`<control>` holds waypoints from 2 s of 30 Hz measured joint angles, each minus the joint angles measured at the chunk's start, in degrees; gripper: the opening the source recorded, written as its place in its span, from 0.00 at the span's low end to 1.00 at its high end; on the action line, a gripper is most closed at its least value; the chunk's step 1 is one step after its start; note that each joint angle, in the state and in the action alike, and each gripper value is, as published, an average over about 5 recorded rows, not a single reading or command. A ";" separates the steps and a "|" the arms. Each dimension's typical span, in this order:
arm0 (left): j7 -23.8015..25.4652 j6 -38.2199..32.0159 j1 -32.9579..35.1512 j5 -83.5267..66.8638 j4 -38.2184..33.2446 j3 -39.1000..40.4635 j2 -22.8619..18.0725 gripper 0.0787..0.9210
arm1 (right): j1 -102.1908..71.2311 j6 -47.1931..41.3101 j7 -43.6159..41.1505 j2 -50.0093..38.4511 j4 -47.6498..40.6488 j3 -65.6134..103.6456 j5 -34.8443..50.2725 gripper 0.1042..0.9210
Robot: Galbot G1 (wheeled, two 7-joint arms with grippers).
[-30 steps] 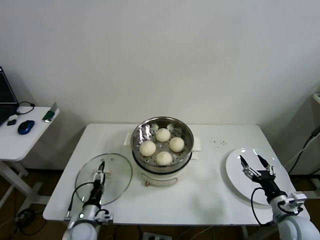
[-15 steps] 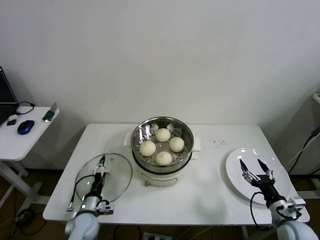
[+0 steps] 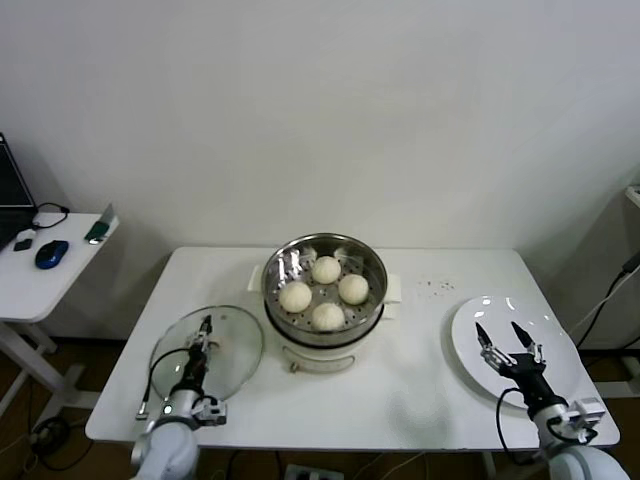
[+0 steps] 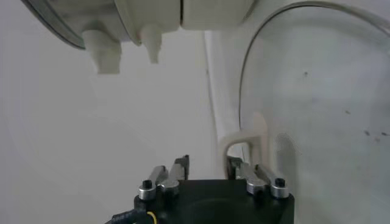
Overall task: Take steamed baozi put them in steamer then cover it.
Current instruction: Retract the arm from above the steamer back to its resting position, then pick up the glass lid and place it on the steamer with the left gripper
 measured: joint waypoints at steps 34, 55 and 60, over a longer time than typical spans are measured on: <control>3.02 16.99 12.24 -7.84 -31.93 -2.36 12.35 0.09 | 5.71 0.73 -0.28 -3.17 -4.55 -2.05 -2.59 0.88; 18.66 33.07 -12.43 -4.64 -35.50 24.31 15.92 0.09 | 8.79 2.28 -0.76 -2.42 -8.75 -3.57 -5.86 0.88; 21.82 33.93 -17.84 -2.22 -31.64 30.01 11.36 0.09 | 8.37 2.75 -1.35 -2.36 -9.51 -2.75 -6.31 0.88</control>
